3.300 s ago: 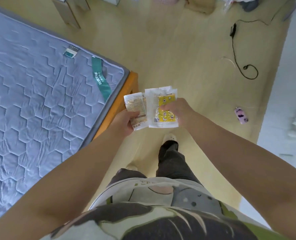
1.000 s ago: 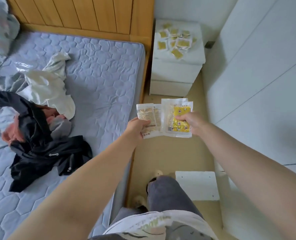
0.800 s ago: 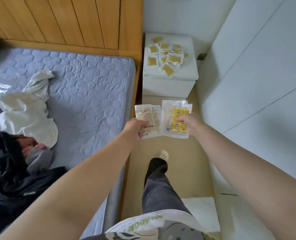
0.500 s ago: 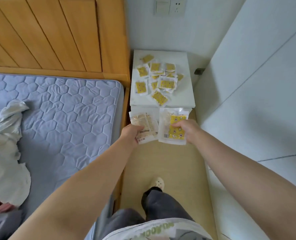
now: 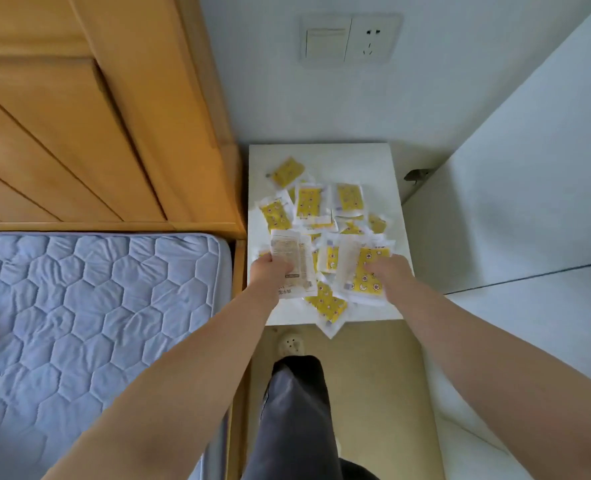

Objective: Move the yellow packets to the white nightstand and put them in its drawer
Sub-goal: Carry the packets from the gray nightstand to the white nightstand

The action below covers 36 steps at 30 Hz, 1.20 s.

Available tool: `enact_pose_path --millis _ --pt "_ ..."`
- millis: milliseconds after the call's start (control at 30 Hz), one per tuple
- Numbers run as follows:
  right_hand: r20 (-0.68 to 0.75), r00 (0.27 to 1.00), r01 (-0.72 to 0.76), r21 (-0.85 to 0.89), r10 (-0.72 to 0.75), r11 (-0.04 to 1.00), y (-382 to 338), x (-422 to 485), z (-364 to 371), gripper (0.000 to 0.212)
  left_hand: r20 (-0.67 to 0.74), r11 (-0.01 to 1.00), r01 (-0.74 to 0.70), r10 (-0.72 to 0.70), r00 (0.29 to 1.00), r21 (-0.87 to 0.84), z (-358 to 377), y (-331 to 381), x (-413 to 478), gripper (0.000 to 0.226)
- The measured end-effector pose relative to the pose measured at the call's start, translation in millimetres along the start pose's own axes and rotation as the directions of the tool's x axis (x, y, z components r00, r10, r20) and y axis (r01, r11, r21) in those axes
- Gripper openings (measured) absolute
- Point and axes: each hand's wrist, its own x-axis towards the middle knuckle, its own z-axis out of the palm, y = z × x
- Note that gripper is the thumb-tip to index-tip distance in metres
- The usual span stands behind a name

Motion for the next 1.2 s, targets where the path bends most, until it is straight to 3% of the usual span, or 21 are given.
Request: enact_pose_path --millis 167,233,267,333,367,433,533,633,733,900,1133,1200 --pt "-0.055 0.998 0.017 -0.185 -0.027 0.983 -66 70 22 0.010 0.040 0.990 -0.093 0.089 0.995 0.105 32 54 75 0.028" --pt "-0.059 0.997 0.037 -0.273 -0.055 0.961 -80 89 29 0.025 0.093 0.956 -0.197 0.181 0.979 0.219 46 63 92 0.056" --pt "-0.065 0.996 0.041 -0.307 -0.064 0.951 -81 99 33 0.021 0.129 0.901 -0.262 0.231 0.964 0.346 53 63 98 0.071" --pt "-0.034 0.995 0.077 -0.397 -0.099 0.915 -77 110 40 0.007 0.250 0.640 -0.378 0.285 0.925 0.669 63 53 111 0.086" --pt "-0.003 0.996 0.084 -0.420 -0.094 0.904 -73 114 43 0.022 0.308 0.493 -0.403 0.266 0.914 0.771 66 47 116 0.087" --pt "0.037 0.997 0.083 -0.441 -0.074 0.893 -66 115 44 0.038 0.348 0.385 -0.401 0.201 0.916 0.831 69 38 123 0.087" --pt "0.052 0.990 0.140 -0.454 -0.131 0.880 -62 109 40 0.037 0.352 0.362 -0.400 0.194 0.916 0.842 69 35 120 0.084" --pt "0.096 0.971 0.238 -0.490 -0.219 0.838 -61 99 31 0.048 0.352 0.310 -0.402 0.205 0.913 0.862 64 39 108 0.078" --pt "0.203 0.944 0.330 -0.533 -0.261 0.779 -63 78 13 0.059 0.345 0.337 -0.416 0.250 0.904 0.845 62 42 83 0.073" --pt "0.314 0.857 0.515 -0.546 -0.409 0.660 -68 35 -19 0.055 0.259 0.376 -0.425 0.417 0.871 0.823 63 42 15 0.068" --pt "0.455 0.616 0.774 -0.500 -0.643 0.388 -68 -45 -52 0.055 0.034 0.393 -0.366 0.642 0.766 0.843 51 23 -99 0.067" --pt "0.498 0.513 0.841 -0.457 -0.699 0.290 -69 -76 -55 0.055 -0.033 0.411 -0.338 0.675 0.737 0.847 37 18 -133 0.066"
